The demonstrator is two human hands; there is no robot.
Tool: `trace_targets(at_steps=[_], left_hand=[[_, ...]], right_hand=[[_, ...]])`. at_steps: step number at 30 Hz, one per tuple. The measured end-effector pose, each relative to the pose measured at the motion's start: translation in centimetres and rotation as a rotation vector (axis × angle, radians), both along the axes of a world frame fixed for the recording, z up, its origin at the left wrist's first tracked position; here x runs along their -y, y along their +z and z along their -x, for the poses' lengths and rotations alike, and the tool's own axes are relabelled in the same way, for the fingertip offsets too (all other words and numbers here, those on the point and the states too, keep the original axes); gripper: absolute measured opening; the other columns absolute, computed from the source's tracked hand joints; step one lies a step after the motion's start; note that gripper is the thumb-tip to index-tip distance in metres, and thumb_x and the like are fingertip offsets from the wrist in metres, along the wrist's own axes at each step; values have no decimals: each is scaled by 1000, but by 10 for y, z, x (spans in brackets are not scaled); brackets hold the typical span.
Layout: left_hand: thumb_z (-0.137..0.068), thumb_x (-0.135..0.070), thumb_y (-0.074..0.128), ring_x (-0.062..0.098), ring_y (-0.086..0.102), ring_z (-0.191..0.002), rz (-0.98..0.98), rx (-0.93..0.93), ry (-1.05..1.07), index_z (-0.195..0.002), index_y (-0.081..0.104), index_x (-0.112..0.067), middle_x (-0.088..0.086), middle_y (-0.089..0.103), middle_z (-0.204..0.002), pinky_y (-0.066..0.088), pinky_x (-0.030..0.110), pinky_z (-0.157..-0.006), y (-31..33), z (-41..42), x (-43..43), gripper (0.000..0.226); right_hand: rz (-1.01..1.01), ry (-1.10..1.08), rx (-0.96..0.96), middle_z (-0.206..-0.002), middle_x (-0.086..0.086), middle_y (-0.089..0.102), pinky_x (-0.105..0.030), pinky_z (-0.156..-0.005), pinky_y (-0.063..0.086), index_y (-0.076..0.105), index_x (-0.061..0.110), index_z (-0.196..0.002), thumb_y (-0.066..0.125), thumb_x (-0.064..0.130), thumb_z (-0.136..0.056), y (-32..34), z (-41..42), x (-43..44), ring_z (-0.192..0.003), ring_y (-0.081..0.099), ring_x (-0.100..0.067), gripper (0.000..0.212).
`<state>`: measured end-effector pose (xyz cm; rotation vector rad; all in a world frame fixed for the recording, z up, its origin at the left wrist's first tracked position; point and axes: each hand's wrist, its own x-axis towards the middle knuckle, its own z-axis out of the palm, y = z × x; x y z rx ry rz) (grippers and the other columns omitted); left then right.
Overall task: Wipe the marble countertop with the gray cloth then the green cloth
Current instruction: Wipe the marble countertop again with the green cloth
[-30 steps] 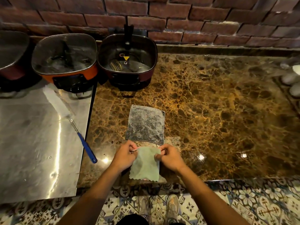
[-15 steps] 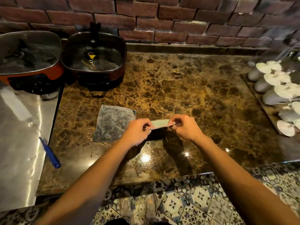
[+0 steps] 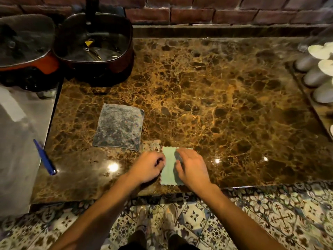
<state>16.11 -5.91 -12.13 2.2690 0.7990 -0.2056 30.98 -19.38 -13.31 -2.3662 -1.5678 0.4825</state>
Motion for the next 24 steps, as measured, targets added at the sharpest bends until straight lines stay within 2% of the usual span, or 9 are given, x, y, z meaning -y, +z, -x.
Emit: trace_targets(at_steps=[2, 3, 5, 9, 13, 15, 18, 24], left_hand=[[-99, -25, 55, 21, 65, -98, -113, 63, 110, -110, 69, -18, 2, 72, -108, 54, 39, -87, -4, -11, -15, 19], [-100, -24, 53, 23, 65, -106, -152, 87, 157, -118, 67, -16, 3, 70, -117, 53, 40, -93, -5, -17, -24, 25], [-103, -25, 48, 25, 59, -123, -216, 106, 200, -134, 60, -13, 7, 64, -134, 47, 44, -106, -9, -32, -44, 35], [-106, -24, 40, 30, 37, -145, -283, 76, 176, -150, 40, -7, 12, 45, -155, 29, 45, -122, -19, -65, -80, 48], [-105, -19, 39, 32, 30, -149, -320, 113, 150, -153, 35, -5, 14, 38, -159, 24, 45, -124, -34, -90, -108, 50], [-103, -15, 40, 32, 28, -151, -335, 116, 153, -153, 34, -5, 14, 36, -161, 24, 46, -124, -40, -95, -118, 51], [-102, -12, 42, 30, 23, -153, -320, 117, 178, -155, 33, -5, 13, 31, -163, 18, 42, -126, -43, -94, -119, 54], [-104, -18, 39, 25, 10, -156, -322, 115, 164, -157, 28, -10, 7, 22, -167, 9, 34, -125, -60, -99, -114, 55]], right_hand=[[55, -13, 34, -160, -17, 38, -53, -123, 25, 41, 9, -154, 40, 41, -103, -18, 20, -15, -149, 34, -36, 60], [104, -23, 55, -166, -18, 24, -55, -125, 17, 30, 11, -160, 30, 47, -106, -27, 29, -18, -154, 22, -36, 65], [147, -44, 103, -169, -18, 11, -57, -124, 9, 21, 13, -162, 19, 52, -107, -46, 42, -17, -157, 11, -36, 67], [153, -27, 124, -170, -17, 2, -56, -122, 6, 16, 15, -163, 10, 51, -108, -56, 53, 4, -157, 1, -33, 66], [139, -40, 143, -170, -15, 1, -57, -123, 4, 15, 17, -163, 15, 47, -108, -56, 37, -21, -158, -3, -31, 63], [136, -50, 173, -170, -13, -2, -58, -125, 2, 10, 20, -163, 16, 49, -108, -61, 12, -57, -158, -8, -29, 62], [126, -72, 202, -171, -12, -5, -58, -125, -1, 3, 23, -164, 7, 50, -107, -63, -42, -125, -157, -10, -28, 62], [164, -101, 199, -171, -10, -9, -61, -123, -10, -1, 26, -164, 2, 52, -105, -62, -146, -253, -157, -12, -28, 64]])
